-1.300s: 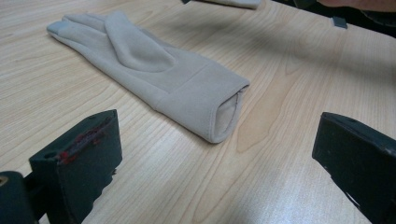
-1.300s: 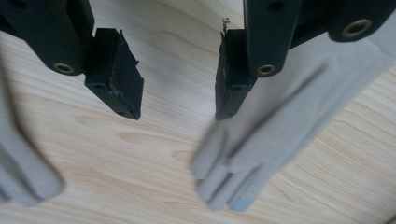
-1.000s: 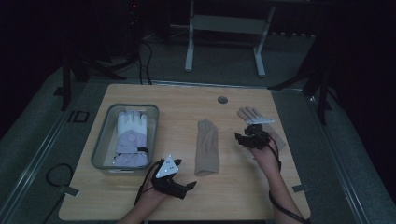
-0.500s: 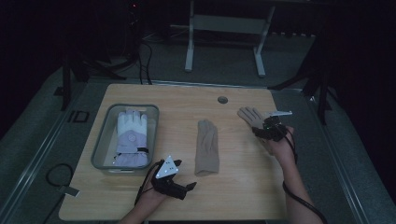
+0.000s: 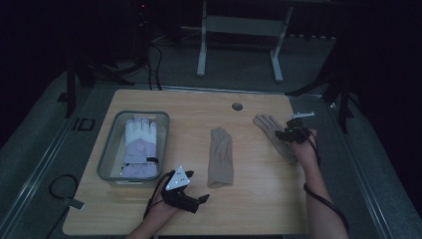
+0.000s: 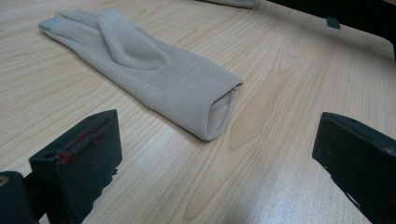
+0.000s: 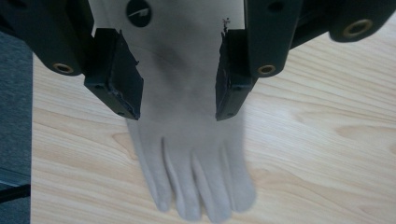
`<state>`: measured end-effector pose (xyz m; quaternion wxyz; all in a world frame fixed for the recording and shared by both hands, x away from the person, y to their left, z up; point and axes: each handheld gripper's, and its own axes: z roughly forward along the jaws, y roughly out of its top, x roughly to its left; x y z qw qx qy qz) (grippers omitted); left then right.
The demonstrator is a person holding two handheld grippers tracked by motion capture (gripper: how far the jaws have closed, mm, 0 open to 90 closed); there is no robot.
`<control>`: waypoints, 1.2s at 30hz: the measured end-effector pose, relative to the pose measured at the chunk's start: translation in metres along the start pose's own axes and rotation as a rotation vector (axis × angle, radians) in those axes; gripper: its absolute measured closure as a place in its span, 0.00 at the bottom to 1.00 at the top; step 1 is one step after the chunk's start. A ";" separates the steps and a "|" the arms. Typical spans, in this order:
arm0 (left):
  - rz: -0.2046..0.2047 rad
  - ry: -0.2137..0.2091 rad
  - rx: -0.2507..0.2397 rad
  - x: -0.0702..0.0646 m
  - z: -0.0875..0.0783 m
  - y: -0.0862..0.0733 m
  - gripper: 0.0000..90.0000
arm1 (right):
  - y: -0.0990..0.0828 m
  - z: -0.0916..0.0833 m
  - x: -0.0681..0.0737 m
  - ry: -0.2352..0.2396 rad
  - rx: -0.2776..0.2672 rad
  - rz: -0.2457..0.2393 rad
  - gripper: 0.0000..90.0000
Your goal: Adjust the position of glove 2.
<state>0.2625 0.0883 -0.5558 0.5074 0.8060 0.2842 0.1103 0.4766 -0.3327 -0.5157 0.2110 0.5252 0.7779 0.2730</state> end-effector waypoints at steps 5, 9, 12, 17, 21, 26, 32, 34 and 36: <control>-0.003 -0.004 0.000 0.000 0.000 0.000 0.02 | -0.004 0.010 -0.009 0.039 0.038 0.009 0.56; -0.001 -0.005 0.003 0.000 0.001 0.000 0.02 | -0.014 0.019 -0.010 0.041 0.042 -0.006 0.56; -0.003 -0.007 0.004 0.000 0.001 -0.001 0.02 | -0.016 0.019 -0.009 0.042 0.026 -0.020 0.61; 0.001 -0.006 0.009 0.000 0.002 -0.001 0.02 | -0.015 0.018 -0.006 0.032 0.028 -0.015 0.83; 0.002 -0.005 0.010 0.000 0.002 -0.001 0.02 | -0.015 0.016 0.001 -0.045 0.009 0.077 0.92; 0.001 -0.003 0.008 0.000 0.002 0.000 0.02 | -0.014 0.004 0.018 -0.075 -0.032 0.175 0.93; 0.001 -0.006 0.001 0.000 0.000 0.001 0.02 | -0.017 -0.017 0.035 -0.077 -0.064 0.246 0.93; -0.001 -0.007 0.000 0.000 0.001 0.001 0.02 | -0.021 -0.027 0.045 -0.107 -0.075 0.277 0.93; -0.003 -0.008 0.000 0.000 0.001 0.001 0.02 | -0.023 -0.031 0.048 -0.111 -0.087 0.301 0.93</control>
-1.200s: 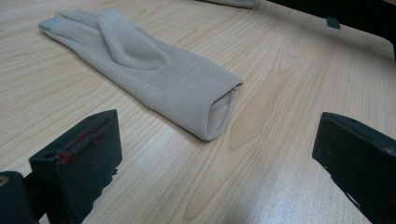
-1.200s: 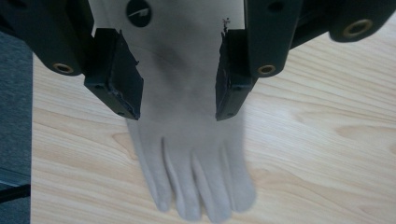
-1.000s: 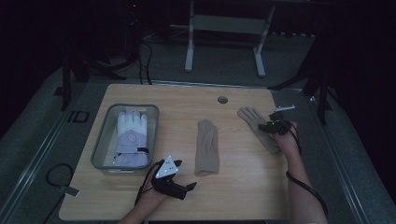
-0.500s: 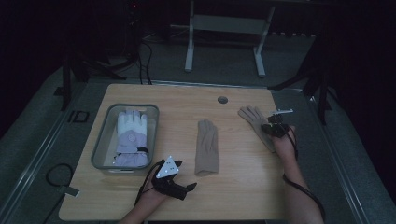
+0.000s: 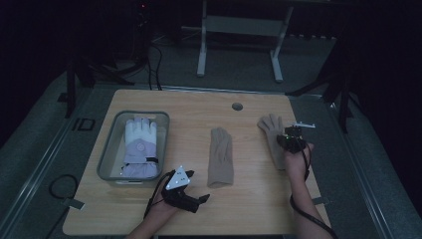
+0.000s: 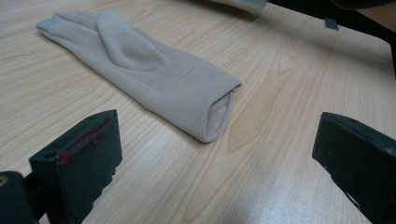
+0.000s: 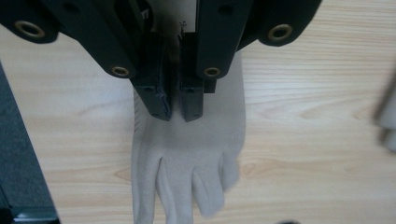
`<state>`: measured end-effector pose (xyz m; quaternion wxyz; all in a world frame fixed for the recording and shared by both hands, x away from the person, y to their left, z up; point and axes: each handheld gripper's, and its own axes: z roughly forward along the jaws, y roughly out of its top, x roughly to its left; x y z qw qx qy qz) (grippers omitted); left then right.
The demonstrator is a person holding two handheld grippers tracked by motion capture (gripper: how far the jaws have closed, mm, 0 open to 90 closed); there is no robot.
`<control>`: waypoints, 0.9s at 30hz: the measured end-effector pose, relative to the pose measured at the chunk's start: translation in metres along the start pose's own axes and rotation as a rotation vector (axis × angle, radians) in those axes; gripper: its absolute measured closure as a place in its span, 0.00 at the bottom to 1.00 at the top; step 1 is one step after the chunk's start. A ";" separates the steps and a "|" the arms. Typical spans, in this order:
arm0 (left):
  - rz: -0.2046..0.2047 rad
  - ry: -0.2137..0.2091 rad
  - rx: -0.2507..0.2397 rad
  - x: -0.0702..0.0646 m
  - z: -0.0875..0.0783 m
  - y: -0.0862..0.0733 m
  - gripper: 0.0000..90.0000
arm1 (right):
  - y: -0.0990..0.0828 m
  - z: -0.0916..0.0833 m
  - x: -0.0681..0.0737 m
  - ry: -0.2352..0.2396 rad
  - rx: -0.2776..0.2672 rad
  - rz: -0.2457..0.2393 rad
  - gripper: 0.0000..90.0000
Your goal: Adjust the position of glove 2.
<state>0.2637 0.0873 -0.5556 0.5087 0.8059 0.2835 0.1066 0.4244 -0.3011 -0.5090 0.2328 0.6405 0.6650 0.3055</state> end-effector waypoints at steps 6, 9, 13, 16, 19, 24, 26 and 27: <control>0.010 -0.001 -0.003 -0.001 -0.001 0.001 0.02 | -0.015 -0.025 0.015 -0.020 -0.054 0.056 0.92; 0.011 0.000 -0.004 -0.001 -0.001 0.002 0.02 | -0.019 -0.030 0.017 -0.014 -0.070 0.079 0.92; 0.010 0.001 -0.012 0.000 -0.002 0.002 0.02 | -0.030 -0.035 0.022 -0.019 -0.063 0.075 0.92; 0.011 -0.001 -0.008 0.000 -0.002 0.002 0.02 | -0.041 -0.034 0.021 -0.032 -0.047 0.081 0.92; 0.015 -0.004 -0.006 -0.002 -0.001 0.002 0.02 | -0.053 -0.027 0.017 -0.039 -0.021 0.090 0.92; 0.017 -0.004 -0.006 -0.002 -0.001 0.003 0.02 | -0.065 -0.016 0.015 -0.047 -0.001 0.095 0.86; 0.017 -0.002 -0.008 -0.002 -0.002 0.003 0.02 | -0.067 -0.015 0.014 -0.046 0.000 0.097 0.84; 0.014 -0.002 -0.010 -0.002 -0.002 0.003 0.02 | -0.070 -0.013 0.012 -0.029 -0.006 0.102 0.81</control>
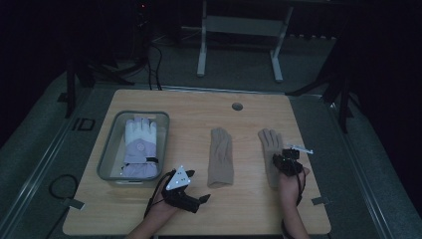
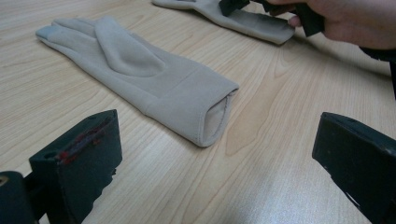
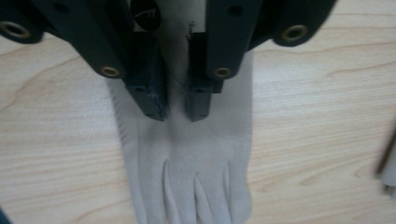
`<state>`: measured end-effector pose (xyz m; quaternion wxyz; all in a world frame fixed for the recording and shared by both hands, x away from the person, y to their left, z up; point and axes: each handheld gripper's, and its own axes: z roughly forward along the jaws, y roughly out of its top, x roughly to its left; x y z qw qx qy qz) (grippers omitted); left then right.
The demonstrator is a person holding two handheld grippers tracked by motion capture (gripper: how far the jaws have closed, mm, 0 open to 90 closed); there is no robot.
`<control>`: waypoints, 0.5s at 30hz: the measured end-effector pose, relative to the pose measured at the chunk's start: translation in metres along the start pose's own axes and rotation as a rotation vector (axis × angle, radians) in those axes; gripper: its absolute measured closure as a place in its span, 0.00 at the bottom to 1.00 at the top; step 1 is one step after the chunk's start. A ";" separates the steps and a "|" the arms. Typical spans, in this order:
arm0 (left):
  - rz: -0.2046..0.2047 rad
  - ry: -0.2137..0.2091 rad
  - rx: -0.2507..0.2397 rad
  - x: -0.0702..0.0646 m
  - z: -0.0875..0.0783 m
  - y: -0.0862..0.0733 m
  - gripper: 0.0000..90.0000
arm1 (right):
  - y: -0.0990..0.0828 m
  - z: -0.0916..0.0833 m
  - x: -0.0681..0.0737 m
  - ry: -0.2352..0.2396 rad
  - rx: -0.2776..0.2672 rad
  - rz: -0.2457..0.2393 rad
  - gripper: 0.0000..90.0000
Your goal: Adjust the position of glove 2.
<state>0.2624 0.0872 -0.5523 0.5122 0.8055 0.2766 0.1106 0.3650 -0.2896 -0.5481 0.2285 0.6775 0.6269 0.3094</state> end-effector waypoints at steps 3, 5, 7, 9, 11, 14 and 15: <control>-0.001 0.002 -0.001 0.000 0.000 0.000 0.02 | 0.002 -0.002 -0.001 0.014 0.007 -0.014 0.75; 0.002 0.001 0.002 0.001 0.000 0.000 0.02 | 0.003 -0.004 -0.001 0.018 0.009 -0.023 0.74; 0.005 0.000 0.005 0.000 0.001 0.000 0.02 | 0.010 -0.010 -0.001 0.055 0.020 -0.056 0.67; 0.009 -0.001 0.009 0.000 0.001 -0.001 0.02 | 0.011 -0.011 -0.002 0.063 0.023 -0.070 0.66; 0.010 -0.004 0.011 -0.001 0.002 -0.001 0.02 | 0.016 -0.014 -0.002 0.097 0.046 -0.104 0.61; 0.009 -0.006 0.011 -0.001 0.002 -0.001 0.02 | 0.020 -0.015 -0.003 0.133 0.068 -0.141 0.56; 0.009 -0.007 0.010 -0.001 0.001 -0.001 0.02 | 0.021 -0.015 -0.004 0.153 0.088 -0.151 0.54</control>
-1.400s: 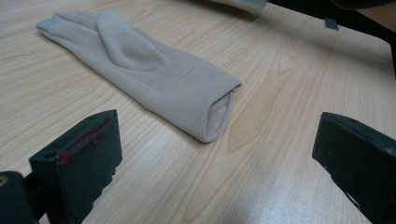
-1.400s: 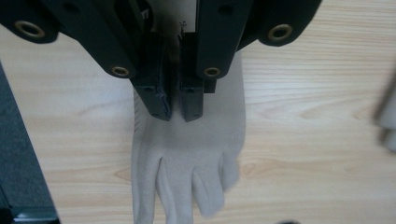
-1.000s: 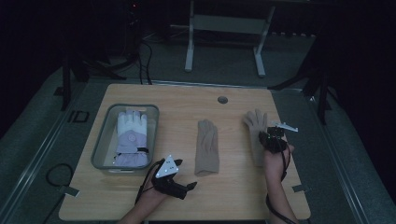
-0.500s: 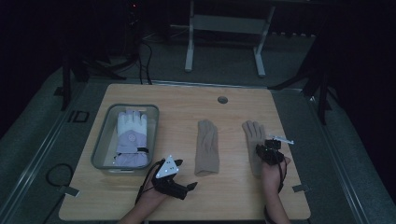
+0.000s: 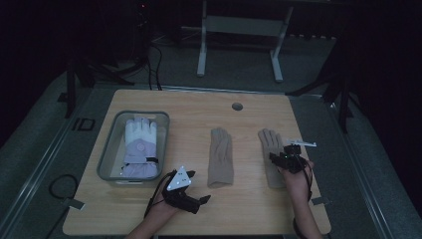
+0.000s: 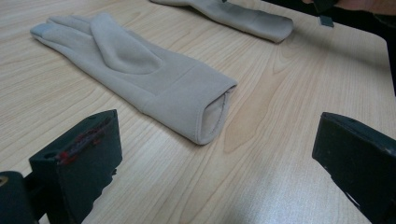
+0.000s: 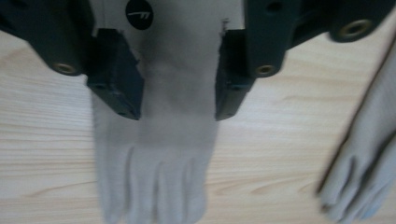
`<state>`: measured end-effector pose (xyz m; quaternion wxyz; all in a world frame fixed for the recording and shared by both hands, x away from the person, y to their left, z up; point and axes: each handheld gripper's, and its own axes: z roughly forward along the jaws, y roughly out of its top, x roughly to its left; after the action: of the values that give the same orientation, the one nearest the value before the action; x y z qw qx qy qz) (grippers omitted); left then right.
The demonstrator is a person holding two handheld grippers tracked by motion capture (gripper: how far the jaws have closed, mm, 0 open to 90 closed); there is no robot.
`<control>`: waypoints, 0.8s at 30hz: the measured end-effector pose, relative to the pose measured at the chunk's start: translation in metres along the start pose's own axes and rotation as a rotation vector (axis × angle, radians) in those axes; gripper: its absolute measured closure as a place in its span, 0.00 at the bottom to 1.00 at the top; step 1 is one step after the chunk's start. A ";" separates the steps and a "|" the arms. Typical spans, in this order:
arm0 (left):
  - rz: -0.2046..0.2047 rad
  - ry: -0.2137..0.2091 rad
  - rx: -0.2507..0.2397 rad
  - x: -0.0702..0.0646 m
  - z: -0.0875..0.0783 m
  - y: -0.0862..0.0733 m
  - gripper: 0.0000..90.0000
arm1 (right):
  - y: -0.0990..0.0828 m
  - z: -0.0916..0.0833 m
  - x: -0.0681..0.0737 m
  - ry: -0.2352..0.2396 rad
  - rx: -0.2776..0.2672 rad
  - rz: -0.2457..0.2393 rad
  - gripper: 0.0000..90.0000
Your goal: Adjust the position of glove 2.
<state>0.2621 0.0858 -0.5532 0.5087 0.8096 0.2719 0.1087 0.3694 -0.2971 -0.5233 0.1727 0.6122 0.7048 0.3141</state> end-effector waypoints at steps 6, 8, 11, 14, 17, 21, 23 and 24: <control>-0.006 0.001 -0.002 0.001 0.000 0.000 0.02 | 0.004 -0.006 -0.008 0.089 0.054 -0.031 0.29; -0.005 0.000 -0.002 0.001 0.000 0.000 0.02 | 0.003 -0.007 -0.009 0.117 0.072 -0.053 0.14; -0.006 0.001 -0.003 0.001 -0.001 0.000 0.02 | 0.004 -0.013 -0.011 0.124 0.064 -0.103 0.14; -0.010 -0.001 -0.003 0.001 -0.001 0.000 0.02 | 0.006 -0.020 -0.014 0.135 -0.002 -0.198 0.15; -0.008 -0.003 -0.003 0.001 -0.001 0.000 0.02 | 0.009 -0.023 -0.019 0.183 -0.010 -0.237 0.17; -0.013 -0.002 -0.005 0.002 -0.001 0.000 0.02 | 0.012 -0.025 -0.026 0.209 -0.010 -0.250 0.12; -0.012 -0.002 -0.004 0.002 -0.001 0.000 0.02 | 0.011 -0.023 -0.028 0.215 -0.009 -0.270 0.11; -0.012 -0.003 -0.004 0.002 -0.001 0.000 0.02 | 0.011 -0.021 -0.028 0.195 -0.009 -0.287 0.12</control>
<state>0.2631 0.0871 -0.5532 0.5113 0.8071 0.2759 0.1051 0.3699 -0.3284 -0.5045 0.1494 0.4712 0.7968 0.3475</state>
